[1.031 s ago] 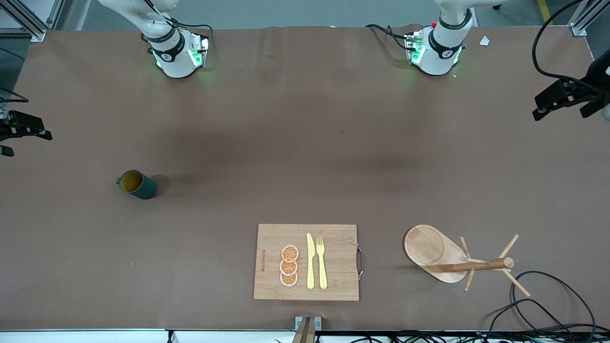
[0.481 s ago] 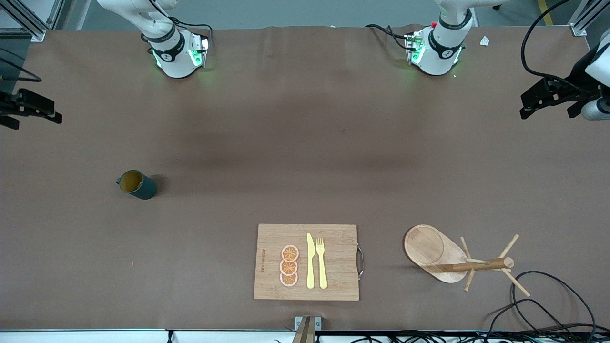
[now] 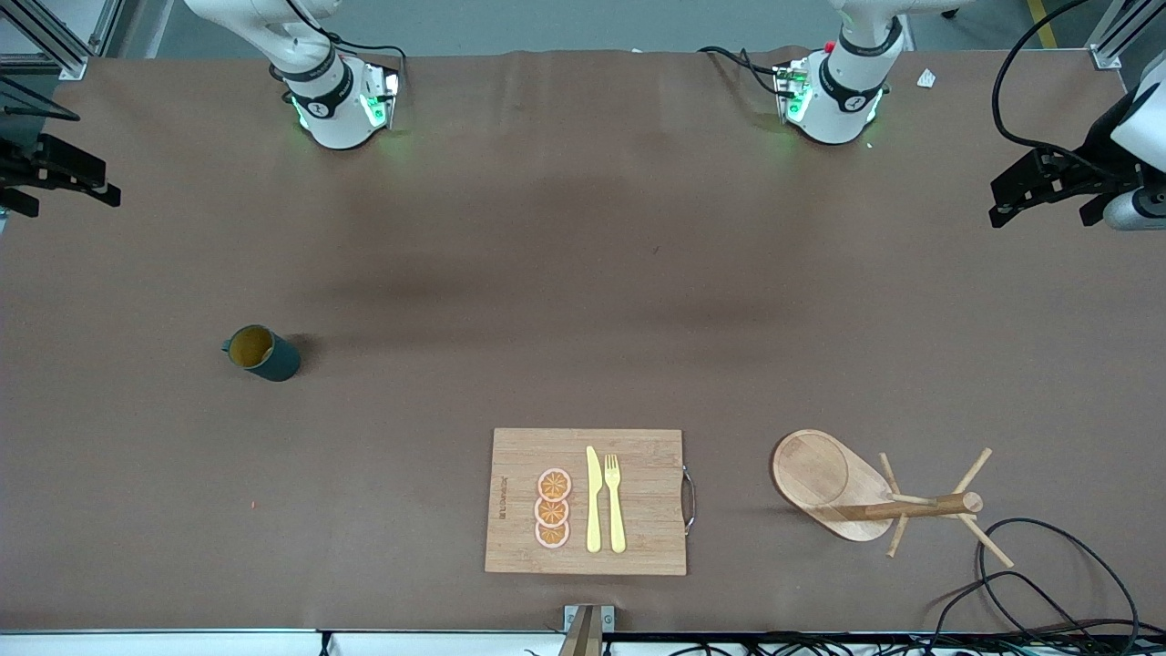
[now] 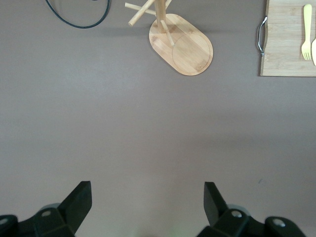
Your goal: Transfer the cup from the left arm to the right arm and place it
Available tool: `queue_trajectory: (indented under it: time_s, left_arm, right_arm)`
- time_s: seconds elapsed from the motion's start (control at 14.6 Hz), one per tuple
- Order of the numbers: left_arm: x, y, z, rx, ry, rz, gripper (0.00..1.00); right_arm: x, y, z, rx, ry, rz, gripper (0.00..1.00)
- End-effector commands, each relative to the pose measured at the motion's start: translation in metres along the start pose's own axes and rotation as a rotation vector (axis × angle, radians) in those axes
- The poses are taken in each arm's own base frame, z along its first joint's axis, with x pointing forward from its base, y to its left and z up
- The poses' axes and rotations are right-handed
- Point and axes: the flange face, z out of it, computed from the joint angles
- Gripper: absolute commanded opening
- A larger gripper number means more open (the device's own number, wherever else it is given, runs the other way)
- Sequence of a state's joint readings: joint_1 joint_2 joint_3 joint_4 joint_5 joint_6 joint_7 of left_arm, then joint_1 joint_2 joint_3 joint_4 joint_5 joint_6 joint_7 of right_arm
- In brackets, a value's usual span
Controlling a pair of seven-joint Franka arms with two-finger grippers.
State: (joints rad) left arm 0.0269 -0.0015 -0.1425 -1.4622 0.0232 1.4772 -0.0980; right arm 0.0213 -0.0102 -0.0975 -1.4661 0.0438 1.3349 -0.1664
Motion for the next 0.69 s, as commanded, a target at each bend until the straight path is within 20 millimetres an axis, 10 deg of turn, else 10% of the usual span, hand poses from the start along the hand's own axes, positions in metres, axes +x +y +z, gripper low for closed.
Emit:
queue_trajectory:
  time_s: [0.0,0.62]
  left_arm:
    - [-0.0053,-0.0009,-0.0024,-0.005,-0.002,0.009,1.0]
    - [-0.0053,0.0012,-0.0013,-0.01,-0.007,0.014,1.0]
  right_arm:
    - [-0.0267,-0.003,0.0066,0.005,0.034,0.015,1.0]
    - [-0.0277,0.0008,0.0028,-0.003,0.067,0.02,1.0]
